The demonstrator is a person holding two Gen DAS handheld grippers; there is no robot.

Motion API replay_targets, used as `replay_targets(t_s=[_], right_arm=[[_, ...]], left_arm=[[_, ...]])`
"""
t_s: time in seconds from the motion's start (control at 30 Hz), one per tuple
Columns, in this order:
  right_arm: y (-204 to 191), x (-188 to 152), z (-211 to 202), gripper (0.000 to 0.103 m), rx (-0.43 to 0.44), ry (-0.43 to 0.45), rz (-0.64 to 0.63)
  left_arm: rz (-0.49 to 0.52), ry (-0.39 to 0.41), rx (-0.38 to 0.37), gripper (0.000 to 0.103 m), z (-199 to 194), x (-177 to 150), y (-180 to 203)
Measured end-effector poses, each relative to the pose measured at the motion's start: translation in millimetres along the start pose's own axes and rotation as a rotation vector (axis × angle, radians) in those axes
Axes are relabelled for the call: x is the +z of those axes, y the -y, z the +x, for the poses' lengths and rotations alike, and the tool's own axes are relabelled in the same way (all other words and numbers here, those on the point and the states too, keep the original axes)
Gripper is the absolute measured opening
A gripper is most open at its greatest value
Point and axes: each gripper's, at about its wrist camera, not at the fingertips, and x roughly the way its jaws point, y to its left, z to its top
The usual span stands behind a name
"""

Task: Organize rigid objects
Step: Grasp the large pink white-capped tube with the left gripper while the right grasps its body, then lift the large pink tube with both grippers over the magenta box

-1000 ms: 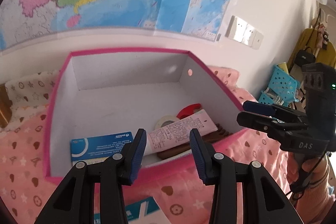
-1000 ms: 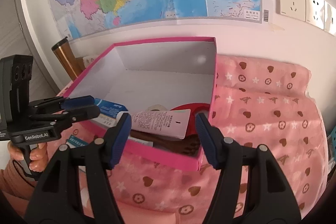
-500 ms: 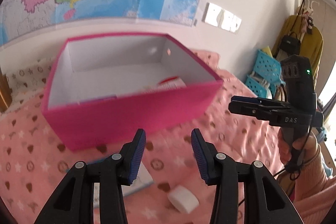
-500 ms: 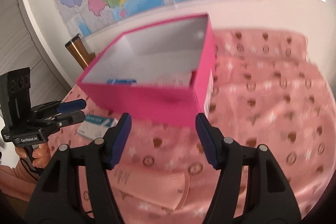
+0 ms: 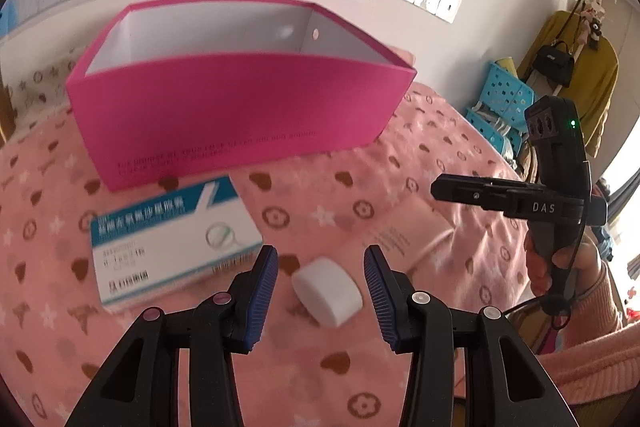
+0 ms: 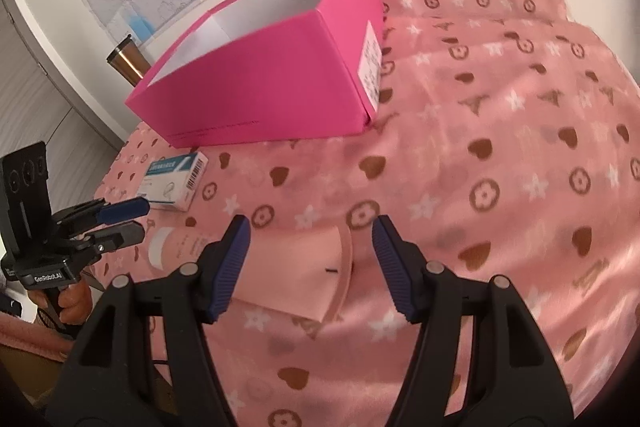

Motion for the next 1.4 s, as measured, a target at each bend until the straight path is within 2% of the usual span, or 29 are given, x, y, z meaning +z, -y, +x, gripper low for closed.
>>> replay_targets(t_s=[0.7,1.03,1.4], right_arm=[[-4.7,-15.2,9.5,0.065,0.017,-0.033,-0.012],[-7.2,-17.9,9.4,0.058,0.023,-0.032,-0.015],[-5.0,-17.4,11.3,0.058,0.038,-0.033,-0.002]], left_arm=[[-0.039,-0.071,-0.036,0.045,6.6,-22.2,6.6],[-0.016,-0.061,-0.047,0.044,6.1,-20.2,13.0],[-0.021,-0.053,-0.03,0.044,8.0,-16.7,10.5]])
